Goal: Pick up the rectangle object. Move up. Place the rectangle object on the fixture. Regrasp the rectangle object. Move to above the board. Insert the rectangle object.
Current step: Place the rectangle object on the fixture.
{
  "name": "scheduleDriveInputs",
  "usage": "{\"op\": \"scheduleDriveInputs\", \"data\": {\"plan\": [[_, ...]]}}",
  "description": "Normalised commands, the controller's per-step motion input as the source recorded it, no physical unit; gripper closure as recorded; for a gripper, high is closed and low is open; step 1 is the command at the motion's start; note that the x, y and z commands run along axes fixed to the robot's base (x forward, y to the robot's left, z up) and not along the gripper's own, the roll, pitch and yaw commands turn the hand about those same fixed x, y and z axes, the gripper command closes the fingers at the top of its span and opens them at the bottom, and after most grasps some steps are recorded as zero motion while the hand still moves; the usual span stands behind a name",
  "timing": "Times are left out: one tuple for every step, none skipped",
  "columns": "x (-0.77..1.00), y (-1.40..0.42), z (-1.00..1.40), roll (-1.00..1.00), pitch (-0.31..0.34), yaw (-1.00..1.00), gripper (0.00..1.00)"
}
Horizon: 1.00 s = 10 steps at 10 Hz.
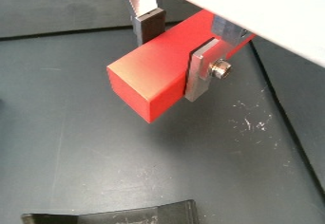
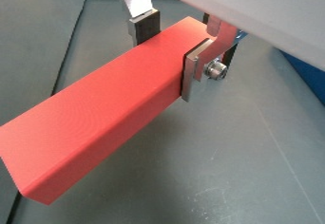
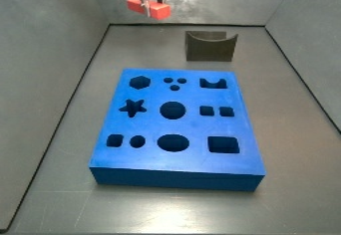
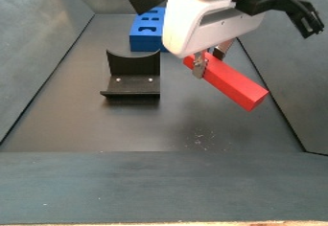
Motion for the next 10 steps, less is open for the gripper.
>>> {"op": "scheduleDriveInputs", "data": {"plan": [[-0.03,0.0,1.0,0.07,0.134,-0.01,1.0],[-0.03,0.0,1.0,0.08,0.135,0.0,1.0],[-0.03,0.0,1.0,0.09,0.14,0.02,1.0],[-0.03,-0.01,1.0,0.1,0.139,0.03,1.0],[-0.03,-0.01,1.0,0.12,0.145,0.03,1.0],[-0.03,-0.01,1.0,0.13,0.147,0.04,1.0],[-0.04,-0.02,1.0,0.13,0.151,0.04,1.0],[-0.04,-0.02,1.0,0.13,0.146,0.04,1.0],[-0.04,-0.01,0.95,0.12,0.132,0.03,1.0],[-0.04,-0.01,0.91,0.12,0.129,0.03,1.0]]}}
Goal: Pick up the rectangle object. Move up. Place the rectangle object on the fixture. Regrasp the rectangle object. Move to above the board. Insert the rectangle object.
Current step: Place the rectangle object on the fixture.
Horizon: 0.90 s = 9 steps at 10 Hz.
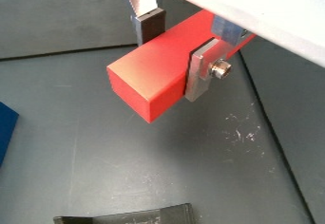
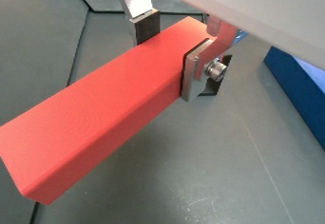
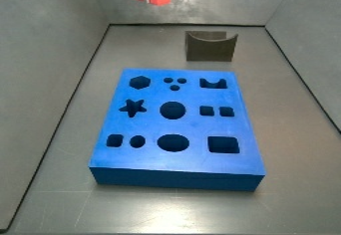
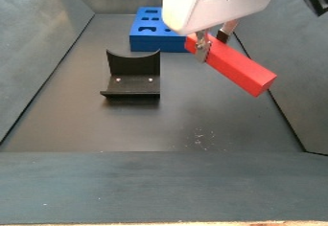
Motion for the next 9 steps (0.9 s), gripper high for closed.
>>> {"op": "scheduleDriveInputs", "data": {"plan": [[-0.04,-0.01,0.85,0.12,0.125,0.03,1.0],[-0.04,-0.01,0.77,0.12,0.126,0.03,1.0],[-0.03,-0.01,0.67,0.12,0.123,0.03,1.0],[-0.03,-0.01,0.63,0.12,0.122,0.03,1.0],[-0.03,0.0,0.53,0.11,0.127,0.03,1.0],[-0.02,0.0,0.45,0.11,0.124,0.03,1.0],[-0.02,0.0,0.37,0.11,0.128,0.03,1.0],[-0.02,0.0,0.29,0.1,0.128,0.03,1.0],[-0.01,0.0,0.18,0.1,0.129,0.03,1.0]]}}
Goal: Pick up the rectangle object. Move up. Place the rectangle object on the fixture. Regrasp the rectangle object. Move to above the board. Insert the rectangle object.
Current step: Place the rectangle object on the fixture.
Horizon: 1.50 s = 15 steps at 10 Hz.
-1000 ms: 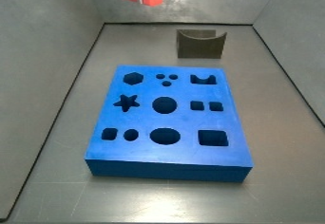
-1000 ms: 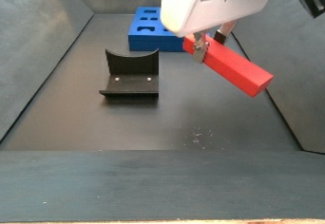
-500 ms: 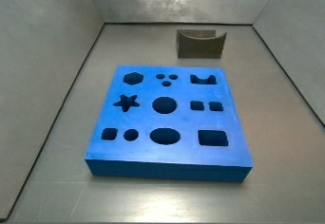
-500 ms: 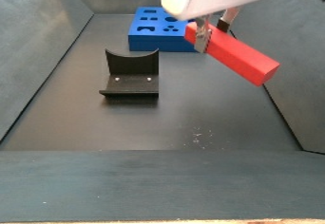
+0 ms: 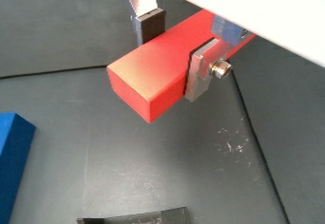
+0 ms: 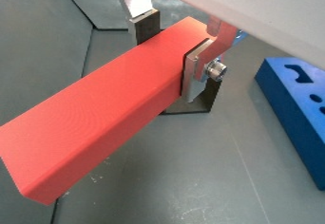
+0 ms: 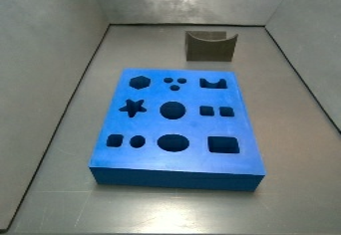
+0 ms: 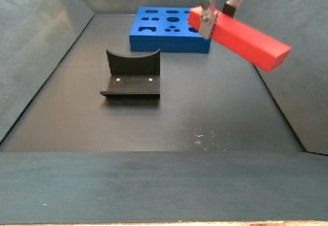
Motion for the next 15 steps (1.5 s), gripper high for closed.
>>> {"op": "scheduleDriveInputs", "data": {"plan": [[1.0,-0.91,0.37,0.13,0.197,-1.0,1.0],[1.0,-0.89,0.31,0.13,0.21,-1.0,1.0],[1.0,-0.79,0.27,0.13,0.225,-1.0,1.0],[1.0,-0.7,0.24,0.14,0.232,-1.0,1.0],[1.0,-0.49,0.18,0.15,0.256,-1.0,1.0],[1.0,-0.39,0.15,0.15,0.284,-1.0,1.0],[0.99,-0.27,0.11,0.17,0.336,-1.0,1.0],[0.93,-0.2,0.08,0.18,0.357,-0.96,1.0],[0.83,-0.1,0.05,0.12,0.297,-0.61,1.0],[0.75,-0.04,0.03,0.08,0.252,-0.38,1.0],[0.63,-0.01,0.02,0.04,0.205,-0.18,1.0],[0.54,-0.01,0.02,0.03,0.192,-0.11,1.0],[0.45,0.0,0.02,0.01,0.177,-0.07,1.0],[0.36,0.0,0.01,0.0,0.168,-0.06,1.0],[0.26,0.0,0.01,-0.01,0.165,-0.04,1.0]]}}
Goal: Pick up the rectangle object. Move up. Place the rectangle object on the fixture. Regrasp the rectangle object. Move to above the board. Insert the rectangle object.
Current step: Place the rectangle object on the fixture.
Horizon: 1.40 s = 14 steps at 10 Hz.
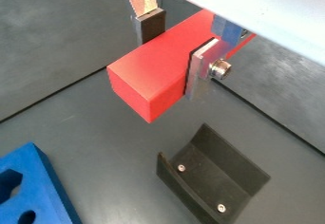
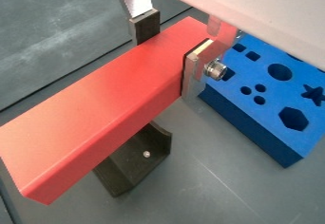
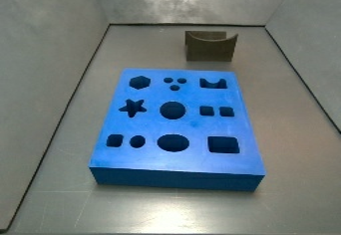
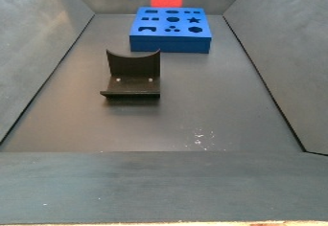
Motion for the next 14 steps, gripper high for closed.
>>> {"op": "scheduleDriveInputs", "data": {"plan": [[0.91,-0.25,-0.5,-1.0,0.003,-0.06,1.0],[0.85,-0.22,-0.49,-1.0,0.003,-0.07,1.0],[0.8,-0.08,-0.3,-1.0,-0.005,-0.07,1.0],[0.73,-0.02,-0.15,-1.0,-0.003,-0.07,1.0],[0.65,0.0,-0.09,-1.0,0.006,-0.07,1.0],[0.55,0.02,-0.05,-1.0,0.025,-0.07,1.0],[0.5,0.03,-0.04,-1.0,0.037,-0.07,1.0],[0.47,0.04,-0.04,-1.0,0.044,-0.07,1.0],[0.41,0.04,-0.03,-1.0,0.056,-0.08,1.0],[0.37,0.04,-0.03,-1.0,0.064,-0.08,1.0],[0.32,0.04,-0.03,-1.0,0.074,-0.09,1.0],[0.29,0.05,-0.03,-1.0,0.08,-0.1,1.0],[0.23,0.05,-0.03,-1.0,0.094,-0.12,1.0],[0.2,0.05,-0.03,-1.0,0.099,-0.13,1.0]]}}
